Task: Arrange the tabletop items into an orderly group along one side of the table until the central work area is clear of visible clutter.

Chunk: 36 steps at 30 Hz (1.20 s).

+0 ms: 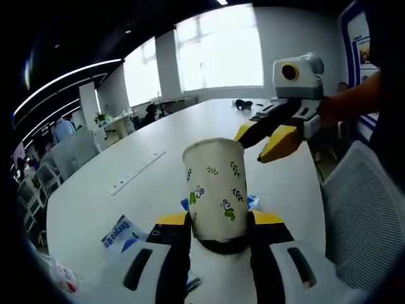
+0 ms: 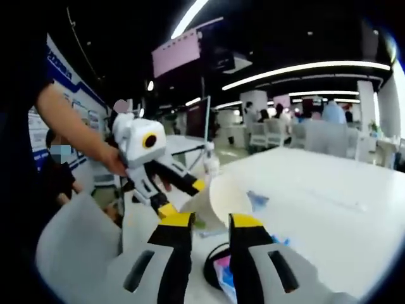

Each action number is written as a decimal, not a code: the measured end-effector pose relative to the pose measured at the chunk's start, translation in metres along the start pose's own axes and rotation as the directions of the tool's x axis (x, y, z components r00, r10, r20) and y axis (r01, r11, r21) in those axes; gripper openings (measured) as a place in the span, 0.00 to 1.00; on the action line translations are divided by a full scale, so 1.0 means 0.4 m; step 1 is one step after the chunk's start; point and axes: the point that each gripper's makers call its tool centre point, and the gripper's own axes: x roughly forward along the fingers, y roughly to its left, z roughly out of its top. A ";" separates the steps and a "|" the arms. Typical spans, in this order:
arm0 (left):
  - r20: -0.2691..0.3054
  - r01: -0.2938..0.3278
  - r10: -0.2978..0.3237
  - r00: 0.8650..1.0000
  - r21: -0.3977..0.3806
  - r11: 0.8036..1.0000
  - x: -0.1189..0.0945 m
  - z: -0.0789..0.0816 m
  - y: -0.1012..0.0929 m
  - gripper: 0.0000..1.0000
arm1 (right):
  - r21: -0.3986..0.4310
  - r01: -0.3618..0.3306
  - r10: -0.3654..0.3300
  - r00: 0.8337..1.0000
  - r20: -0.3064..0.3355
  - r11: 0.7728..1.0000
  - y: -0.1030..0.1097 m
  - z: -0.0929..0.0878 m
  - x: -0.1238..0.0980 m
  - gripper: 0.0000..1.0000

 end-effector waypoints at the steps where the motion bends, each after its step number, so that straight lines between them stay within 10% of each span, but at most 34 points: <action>1: 0.002 0.004 -0.004 1.000 0.002 1.000 0.001 0.001 -0.002 0.35 | -0.008 -0.006 0.006 1.000 -0.006 1.000 0.003 0.000 -0.001 0.10; 36: -0.098 0.068 -0.069 0.993 -0.014 0.998 0.048 -0.050 -0.060 0.35 | -0.151 -0.169 0.153 0.982 -0.113 0.974 0.094 -0.009 0.018 0.00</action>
